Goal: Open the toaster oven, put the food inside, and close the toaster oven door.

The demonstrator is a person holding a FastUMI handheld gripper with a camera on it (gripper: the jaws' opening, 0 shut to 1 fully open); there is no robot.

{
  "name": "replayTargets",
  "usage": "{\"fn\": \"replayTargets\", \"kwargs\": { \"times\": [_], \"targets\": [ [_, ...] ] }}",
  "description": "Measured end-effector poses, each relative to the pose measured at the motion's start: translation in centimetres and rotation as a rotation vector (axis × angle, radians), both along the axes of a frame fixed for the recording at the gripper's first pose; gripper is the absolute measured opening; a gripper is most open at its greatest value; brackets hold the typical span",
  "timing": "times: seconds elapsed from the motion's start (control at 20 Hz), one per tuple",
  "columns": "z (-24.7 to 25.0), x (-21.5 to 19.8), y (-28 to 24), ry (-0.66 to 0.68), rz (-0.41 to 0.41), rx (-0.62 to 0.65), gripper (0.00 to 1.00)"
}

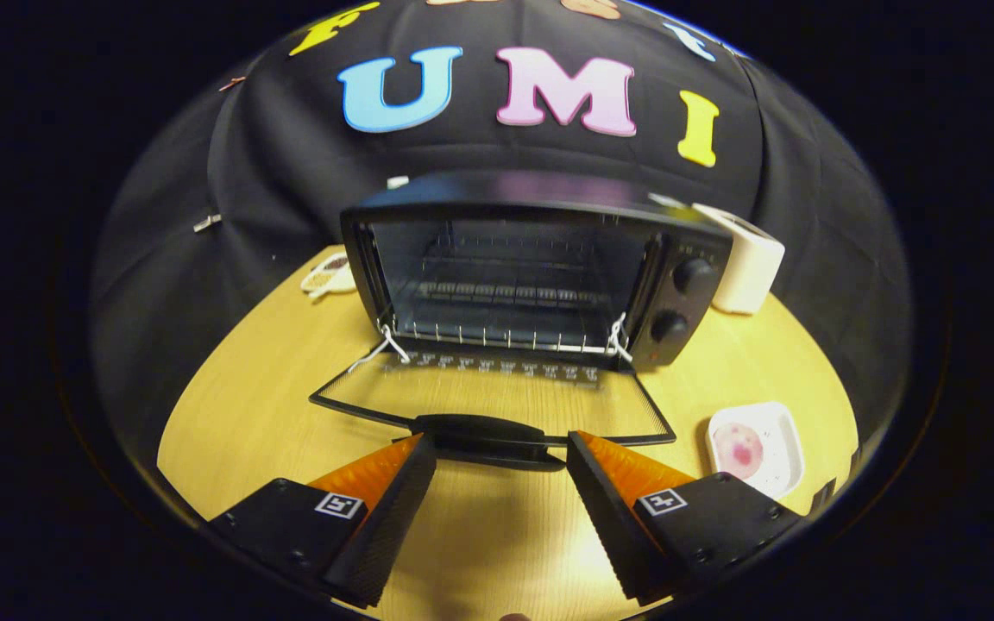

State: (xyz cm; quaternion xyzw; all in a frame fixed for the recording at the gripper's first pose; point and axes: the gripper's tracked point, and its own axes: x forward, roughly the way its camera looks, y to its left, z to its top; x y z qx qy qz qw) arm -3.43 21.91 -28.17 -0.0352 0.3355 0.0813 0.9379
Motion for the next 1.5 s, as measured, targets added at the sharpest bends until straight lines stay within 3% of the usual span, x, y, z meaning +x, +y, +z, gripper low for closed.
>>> {"fn": "replayTargets", "kwargs": {
  "times": [0.35,0.85,1.05,1.5],
  "targets": [
    [3.6,-0.6,-4.1,-0.078,0.080,-0.025,0.99],
    [7.7,1.8,-18.3,-0.077,-0.077,-0.005,0.99],
    [6.5,2.1,-24.0,-0.044,-0.069,-0.075,0.99],
    [1.6,1.4,-32.2,0.165,-0.009,-0.088,0.99]
  ]
}}
